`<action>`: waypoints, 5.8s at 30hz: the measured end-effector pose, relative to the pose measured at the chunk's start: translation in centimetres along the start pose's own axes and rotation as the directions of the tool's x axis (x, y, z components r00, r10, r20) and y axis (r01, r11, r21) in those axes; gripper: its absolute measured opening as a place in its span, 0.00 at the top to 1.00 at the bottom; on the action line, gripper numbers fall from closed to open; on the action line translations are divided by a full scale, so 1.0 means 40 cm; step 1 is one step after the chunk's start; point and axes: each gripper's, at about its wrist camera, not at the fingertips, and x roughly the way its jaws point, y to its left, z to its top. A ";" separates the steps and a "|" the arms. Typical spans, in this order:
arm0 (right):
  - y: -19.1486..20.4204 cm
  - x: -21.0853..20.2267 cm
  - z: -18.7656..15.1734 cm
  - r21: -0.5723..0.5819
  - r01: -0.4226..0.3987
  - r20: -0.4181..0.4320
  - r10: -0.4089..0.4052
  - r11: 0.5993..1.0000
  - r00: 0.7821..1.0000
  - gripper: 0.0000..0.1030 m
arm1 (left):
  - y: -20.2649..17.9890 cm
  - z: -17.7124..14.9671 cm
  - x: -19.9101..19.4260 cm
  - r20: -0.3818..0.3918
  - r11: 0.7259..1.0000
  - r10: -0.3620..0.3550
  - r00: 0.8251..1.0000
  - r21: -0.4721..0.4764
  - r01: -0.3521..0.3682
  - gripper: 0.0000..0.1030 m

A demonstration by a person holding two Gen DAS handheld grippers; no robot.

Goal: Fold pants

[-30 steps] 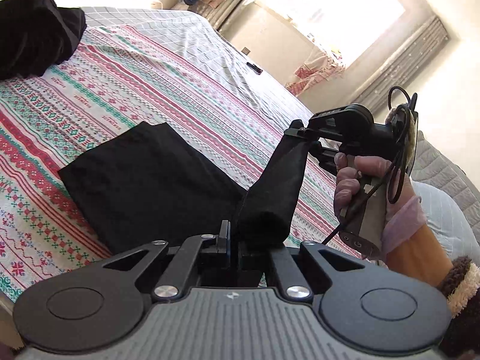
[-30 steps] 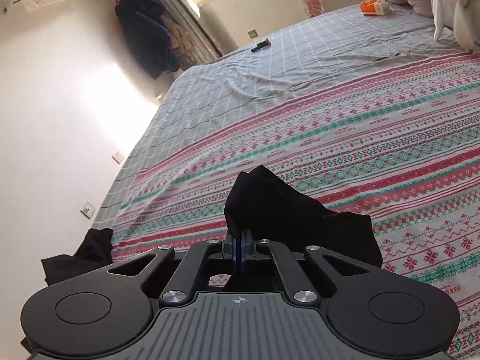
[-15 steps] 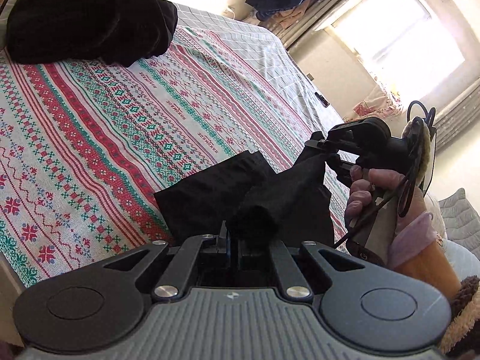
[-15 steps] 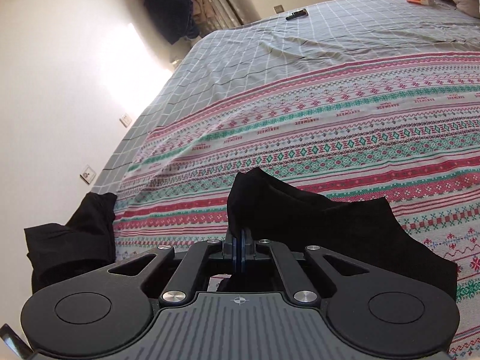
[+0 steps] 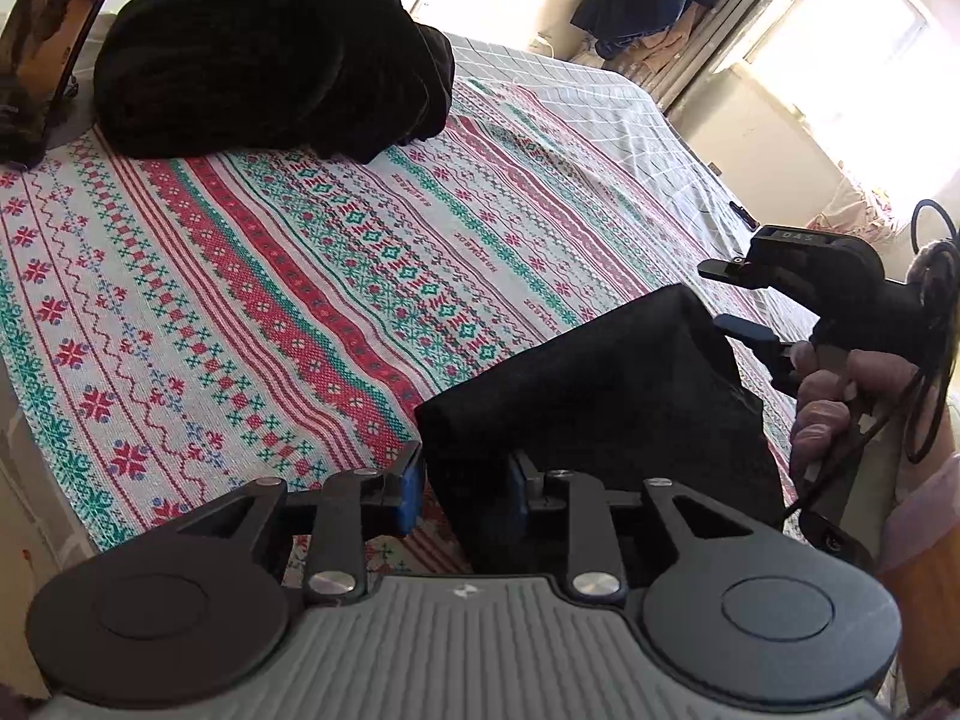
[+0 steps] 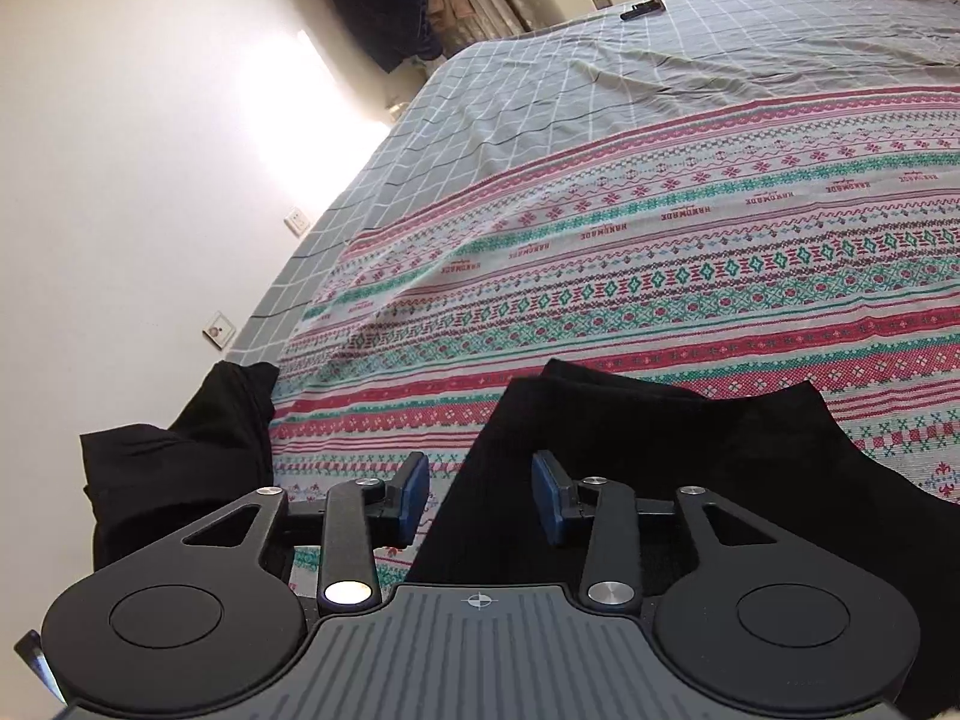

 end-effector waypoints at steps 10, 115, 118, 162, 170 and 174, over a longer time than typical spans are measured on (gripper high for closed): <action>-0.066 -0.175 -0.017 -0.073 -0.012 0.002 0.012 0.997 1.000 0.24 | -0.054 0.034 -0.016 0.039 0.967 0.032 0.999 0.253 -0.041 0.05; -0.586 -0.656 -0.338 -0.180 0.524 0.086 -0.518 0.832 0.851 0.01 | -0.573 -0.428 0.070 -0.073 0.676 0.106 0.992 0.737 -0.018 0.00; -0.584 -0.658 -0.340 -0.183 0.535 0.098 -0.526 0.825 0.845 0.01 | -0.572 -0.430 0.070 -0.075 0.677 0.108 0.991 0.736 -0.018 0.00; -0.600 -0.650 -0.338 -0.153 0.523 0.087 -0.516 0.838 0.852 0.01 | -0.574 -0.432 0.064 -0.089 0.681 0.100 0.991 0.733 -0.003 0.00; -0.600 -0.649 -0.337 -0.153 0.522 0.085 -0.515 0.839 0.853 0.01 | -0.579 -0.434 0.063 -0.094 0.684 0.100 0.991 0.730 0.000 0.00; -0.602 -0.645 -0.337 -0.155 0.519 0.079 -0.513 0.840 0.854 0.01 | -0.578 -0.434 0.058 -0.098 0.688 0.098 0.990 0.726 0.004 0.00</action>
